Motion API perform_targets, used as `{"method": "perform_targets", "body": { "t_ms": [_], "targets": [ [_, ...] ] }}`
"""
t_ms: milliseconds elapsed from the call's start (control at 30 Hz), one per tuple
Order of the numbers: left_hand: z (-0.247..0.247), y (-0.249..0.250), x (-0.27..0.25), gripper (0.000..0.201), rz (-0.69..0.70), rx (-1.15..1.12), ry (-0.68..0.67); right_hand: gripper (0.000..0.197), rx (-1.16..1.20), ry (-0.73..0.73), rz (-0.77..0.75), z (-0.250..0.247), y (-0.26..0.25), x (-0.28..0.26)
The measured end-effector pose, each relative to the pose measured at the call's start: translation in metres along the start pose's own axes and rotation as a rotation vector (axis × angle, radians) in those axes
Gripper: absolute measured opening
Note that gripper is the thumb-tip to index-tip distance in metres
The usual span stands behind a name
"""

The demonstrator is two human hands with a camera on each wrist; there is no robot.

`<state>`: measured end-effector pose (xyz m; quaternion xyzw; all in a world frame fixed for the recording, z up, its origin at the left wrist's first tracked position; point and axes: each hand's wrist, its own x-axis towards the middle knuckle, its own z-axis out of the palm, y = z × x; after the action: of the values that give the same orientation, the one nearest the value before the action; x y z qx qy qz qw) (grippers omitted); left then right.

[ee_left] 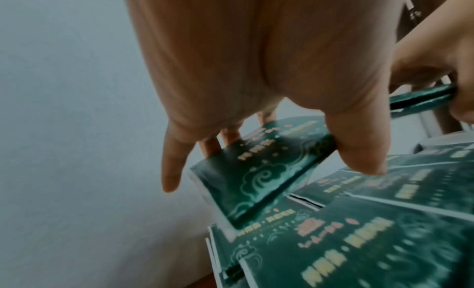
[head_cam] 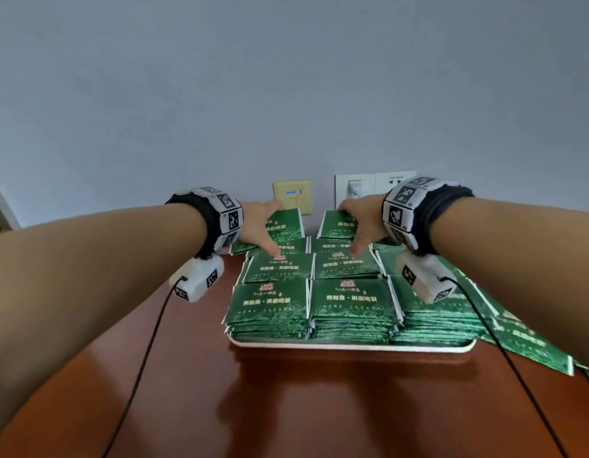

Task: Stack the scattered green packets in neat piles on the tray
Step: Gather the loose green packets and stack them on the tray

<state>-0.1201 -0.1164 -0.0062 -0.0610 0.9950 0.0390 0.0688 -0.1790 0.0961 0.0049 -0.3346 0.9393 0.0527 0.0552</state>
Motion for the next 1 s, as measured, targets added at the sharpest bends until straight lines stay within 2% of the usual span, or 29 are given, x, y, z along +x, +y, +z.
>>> {"method": "perform_targets", "body": {
  "t_ms": [167, 267, 400, 500, 633, 800, 900, 1000],
  "targets": [
    [0.007, -0.008, 0.050, 0.101, 0.003, -0.017, -0.037, 0.082, -0.010, -0.046, 0.002, 0.007, 0.007, 0.050],
    [0.019, -0.013, 0.073, 0.100, -0.004, 0.005, -0.066, 0.085, -0.018, -0.047, -0.009, 0.013, 0.008, 0.073],
    [0.028, -0.019, 0.086, 0.090, 0.005, -0.005, -0.138, 0.086, -0.006, -0.091, -0.041, 0.018, 0.014, 0.084],
    [0.030, -0.023, 0.088, 0.082, 0.012, 0.009, -0.147, 0.077, 0.019, -0.093, -0.064, 0.025, 0.020, 0.087],
    [0.034, -0.025, 0.087, 0.073, 0.024, 0.003, -0.091, 0.065, 0.033, -0.117, -0.072, 0.033, 0.024, 0.090],
    [0.034, -0.024, 0.084, 0.068, 0.039, 0.064, -0.049, 0.061, -0.076, -0.079, -0.096, 0.034, 0.019, 0.087],
    [0.028, -0.022, 0.074, 0.067, 0.018, 0.069, -0.036, 0.060, -0.011, -0.073, -0.101, 0.030, 0.020, 0.084],
    [0.017, -0.006, 0.057, 0.066, 0.056, 0.055, -0.002, 0.056, 0.047, -0.061, -0.111, 0.020, 0.027, 0.066]
  ]
}}
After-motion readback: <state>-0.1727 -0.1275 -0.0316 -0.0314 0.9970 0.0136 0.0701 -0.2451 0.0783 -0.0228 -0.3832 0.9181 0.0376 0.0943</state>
